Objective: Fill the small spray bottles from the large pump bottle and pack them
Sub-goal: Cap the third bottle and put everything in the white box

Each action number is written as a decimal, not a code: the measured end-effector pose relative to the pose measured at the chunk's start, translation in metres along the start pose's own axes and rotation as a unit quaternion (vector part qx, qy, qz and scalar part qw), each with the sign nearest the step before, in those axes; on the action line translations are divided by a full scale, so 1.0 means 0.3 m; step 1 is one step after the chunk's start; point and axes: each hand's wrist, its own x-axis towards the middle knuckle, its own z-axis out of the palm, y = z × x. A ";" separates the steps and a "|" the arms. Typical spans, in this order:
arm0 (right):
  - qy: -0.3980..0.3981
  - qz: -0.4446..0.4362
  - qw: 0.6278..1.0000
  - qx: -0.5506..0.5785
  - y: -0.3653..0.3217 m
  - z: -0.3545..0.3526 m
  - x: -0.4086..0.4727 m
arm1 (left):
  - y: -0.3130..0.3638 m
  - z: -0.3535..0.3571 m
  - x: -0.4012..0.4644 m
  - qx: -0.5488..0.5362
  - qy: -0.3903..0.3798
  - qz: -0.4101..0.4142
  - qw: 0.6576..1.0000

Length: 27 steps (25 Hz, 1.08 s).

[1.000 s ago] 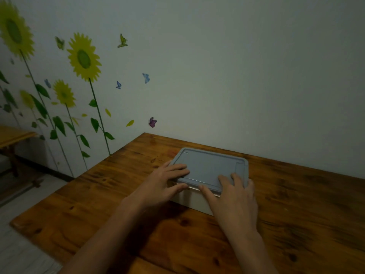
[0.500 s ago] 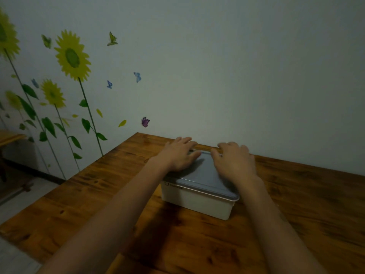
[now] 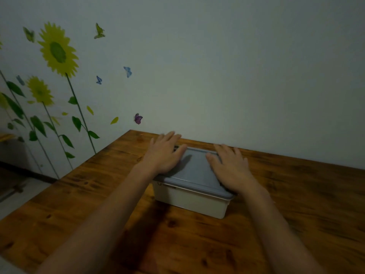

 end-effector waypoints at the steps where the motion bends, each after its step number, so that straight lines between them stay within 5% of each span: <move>1: -0.020 -0.005 1.000 -0.015 0.013 0.004 -0.032 | -0.033 0.004 -0.018 -0.008 -0.040 -0.012 0.999; 4: -0.087 -0.002 0.996 -0.037 0.034 0.024 -0.077 | -0.079 0.025 -0.038 -0.089 -0.164 -0.056 0.981; 10: -0.035 -0.004 0.999 0.025 0.034 0.043 -0.072 | -0.068 0.012 -0.038 -0.221 -0.112 -0.074 0.966; 12: 0.061 0.022 0.980 0.186 0.038 0.053 -0.097 | -0.068 0.016 -0.068 -0.386 -0.030 -0.170 0.906; 14: 0.154 0.090 0.928 0.326 0.056 0.055 -0.134 | -0.077 0.046 -0.118 -0.548 0.017 -0.281 0.787; 16: 0.131 0.153 0.888 0.414 0.071 0.054 -0.170 | -0.097 0.090 -0.169 -0.642 0.012 -0.312 0.700; 20: 0.029 0.151 0.836 0.527 0.087 0.072 -0.217 | -0.083 0.150 -0.209 -0.658 0.032 -0.271 0.702; 27: 0.047 0.126 0.794 0.592 0.092 0.092 -0.208 | -0.041 0.161 -0.220 -0.661 0.080 -0.272 0.695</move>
